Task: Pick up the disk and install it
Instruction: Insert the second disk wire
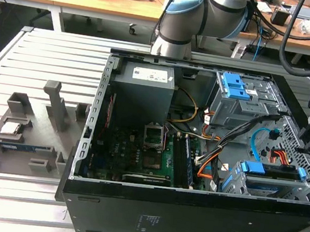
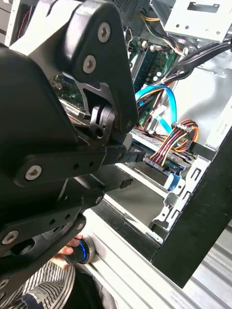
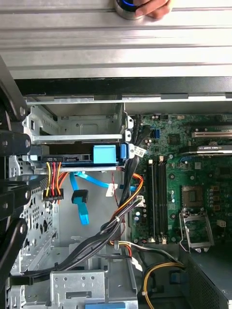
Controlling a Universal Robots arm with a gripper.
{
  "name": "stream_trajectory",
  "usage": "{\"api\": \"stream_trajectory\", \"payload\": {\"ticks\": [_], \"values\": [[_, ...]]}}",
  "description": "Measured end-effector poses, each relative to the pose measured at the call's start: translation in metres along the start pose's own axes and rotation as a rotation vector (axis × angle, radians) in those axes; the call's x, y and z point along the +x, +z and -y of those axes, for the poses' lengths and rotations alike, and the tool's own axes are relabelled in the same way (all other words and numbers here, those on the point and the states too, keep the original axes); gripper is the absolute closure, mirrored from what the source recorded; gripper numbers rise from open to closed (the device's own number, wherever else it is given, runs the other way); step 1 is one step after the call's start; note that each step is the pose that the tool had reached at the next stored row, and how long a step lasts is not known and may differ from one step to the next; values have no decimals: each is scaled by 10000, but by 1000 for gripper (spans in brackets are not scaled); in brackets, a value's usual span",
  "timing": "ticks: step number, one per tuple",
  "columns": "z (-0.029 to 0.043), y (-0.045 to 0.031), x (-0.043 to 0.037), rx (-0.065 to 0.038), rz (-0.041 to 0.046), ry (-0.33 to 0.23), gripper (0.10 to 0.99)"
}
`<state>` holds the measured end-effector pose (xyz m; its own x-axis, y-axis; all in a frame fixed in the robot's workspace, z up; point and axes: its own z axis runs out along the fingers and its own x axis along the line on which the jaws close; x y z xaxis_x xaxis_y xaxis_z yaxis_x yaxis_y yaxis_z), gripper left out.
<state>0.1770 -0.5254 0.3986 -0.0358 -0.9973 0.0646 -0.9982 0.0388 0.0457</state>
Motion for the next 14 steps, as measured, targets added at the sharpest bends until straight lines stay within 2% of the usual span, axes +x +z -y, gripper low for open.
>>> {"api": "stream_trajectory", "payload": {"ticks": [1, 2, 4, 6, 10, 14], "values": [[-18, 5, -61, -1, 18, -7, 784], [-84, 30, -125, -1, 46, -21, 784], [-163, 66, -175, 0, 61, -39, 784], [-204, 88, -226, 0, 74, -48, 784], [-259, 116, -290, 0, 84, -52, 784], [-357, 157, -299, 0, 87, -62, 784]]}}
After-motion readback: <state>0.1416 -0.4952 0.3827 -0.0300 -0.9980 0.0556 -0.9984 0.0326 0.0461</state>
